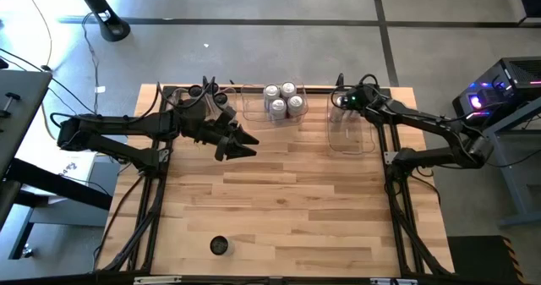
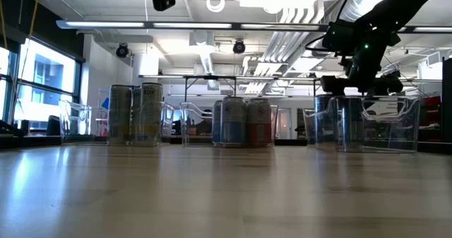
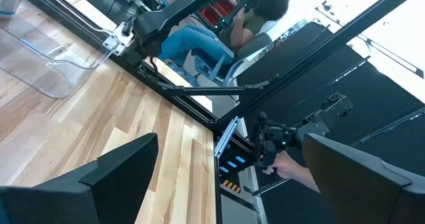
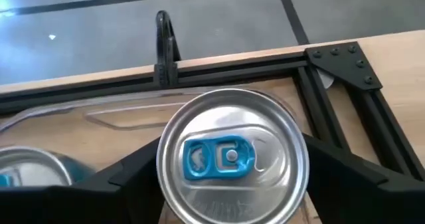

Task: Sort soda cans
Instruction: Put the blue soda can into the top right transparent bin, then put the white-yellow soda can into the top left transparent bin

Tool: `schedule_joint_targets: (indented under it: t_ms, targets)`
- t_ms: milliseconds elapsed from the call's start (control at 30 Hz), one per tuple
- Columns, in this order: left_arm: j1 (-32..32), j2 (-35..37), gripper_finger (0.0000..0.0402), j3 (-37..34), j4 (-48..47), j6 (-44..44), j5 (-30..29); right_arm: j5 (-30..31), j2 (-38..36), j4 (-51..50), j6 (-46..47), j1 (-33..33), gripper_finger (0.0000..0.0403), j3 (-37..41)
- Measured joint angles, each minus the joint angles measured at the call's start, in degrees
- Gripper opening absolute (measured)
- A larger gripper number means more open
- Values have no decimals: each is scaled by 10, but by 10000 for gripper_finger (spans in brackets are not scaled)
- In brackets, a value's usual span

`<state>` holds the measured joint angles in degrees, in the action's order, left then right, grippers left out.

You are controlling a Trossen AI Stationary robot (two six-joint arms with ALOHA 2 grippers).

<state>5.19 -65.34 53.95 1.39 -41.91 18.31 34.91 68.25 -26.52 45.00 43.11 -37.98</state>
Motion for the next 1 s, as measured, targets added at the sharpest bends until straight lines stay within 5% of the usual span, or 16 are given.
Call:
schedule_joint_targets:
  t_ms: [567, 767, 1000]
  targets:
    - [0, 0, 369, 0, 0, 2, 3, -1, -30, -16, -113, -1, 300, -101]
    - [7, 3, 369, 0, -30, -27, 113, 1, -31, -13, -222, -49, 300, -186]
    - [-152, -1, 369, 0, -213, -50, 111, -7, -32, -22, -286, -142, 300, -249]
